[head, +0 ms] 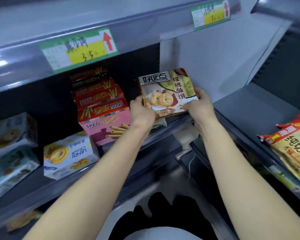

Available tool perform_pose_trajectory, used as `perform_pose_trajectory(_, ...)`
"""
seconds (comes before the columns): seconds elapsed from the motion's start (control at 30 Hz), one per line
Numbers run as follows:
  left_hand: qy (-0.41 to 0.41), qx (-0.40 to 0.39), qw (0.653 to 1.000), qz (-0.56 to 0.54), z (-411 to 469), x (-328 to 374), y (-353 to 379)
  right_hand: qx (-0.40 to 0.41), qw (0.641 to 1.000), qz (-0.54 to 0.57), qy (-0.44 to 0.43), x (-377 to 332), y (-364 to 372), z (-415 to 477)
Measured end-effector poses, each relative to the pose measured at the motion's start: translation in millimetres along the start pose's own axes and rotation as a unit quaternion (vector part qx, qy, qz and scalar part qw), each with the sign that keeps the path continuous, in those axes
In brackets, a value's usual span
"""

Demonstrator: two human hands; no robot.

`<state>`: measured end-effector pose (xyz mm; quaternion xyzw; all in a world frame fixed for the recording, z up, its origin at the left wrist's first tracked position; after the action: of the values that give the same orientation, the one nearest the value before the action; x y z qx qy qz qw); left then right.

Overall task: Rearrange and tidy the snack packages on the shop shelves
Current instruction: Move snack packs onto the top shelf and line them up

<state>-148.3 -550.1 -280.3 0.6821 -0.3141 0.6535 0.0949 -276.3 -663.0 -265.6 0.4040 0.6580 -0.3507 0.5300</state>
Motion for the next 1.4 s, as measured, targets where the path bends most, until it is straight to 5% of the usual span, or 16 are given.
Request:
perform_pose_trajectory(0.27,0.013,-0.002,0.996,-0.084,-74.0,8.7,-27.4,-0.015,1.0,0.016,-0.016,-7.3,-18.5,-58.6)
perform_pose_trajectory(0.83,0.092,0.204,0.958,-0.178,-245.2,20.9,-129.3,-0.155,0.982,0.043,-0.099,-16.4,-6.5,-200.2)
perform_pose_trajectory(1.07,0.199,0.312,0.911,-0.183,-274.1,56.4,-243.4,-0.224,0.953,0.097,-0.179,-86.4,70.2,-260.0)
perform_pose_trajectory(1.4,0.294,0.404,0.854,-0.146,-266.7,91.1,-480.1,-0.34,0.894,0.15,-0.249,-175.3,281.8,-357.6)
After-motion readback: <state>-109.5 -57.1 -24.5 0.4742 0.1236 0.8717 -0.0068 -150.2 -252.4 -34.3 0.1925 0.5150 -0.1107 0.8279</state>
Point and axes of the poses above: each hand's wrist, its own z-axis towards the middle knuckle, its own y-axis out of the palm, x = y × z, the point moved 5 cm from there along z, towards the middle knuckle, and after that the axes turned 3 degrees about y, right-handed, at the moved point
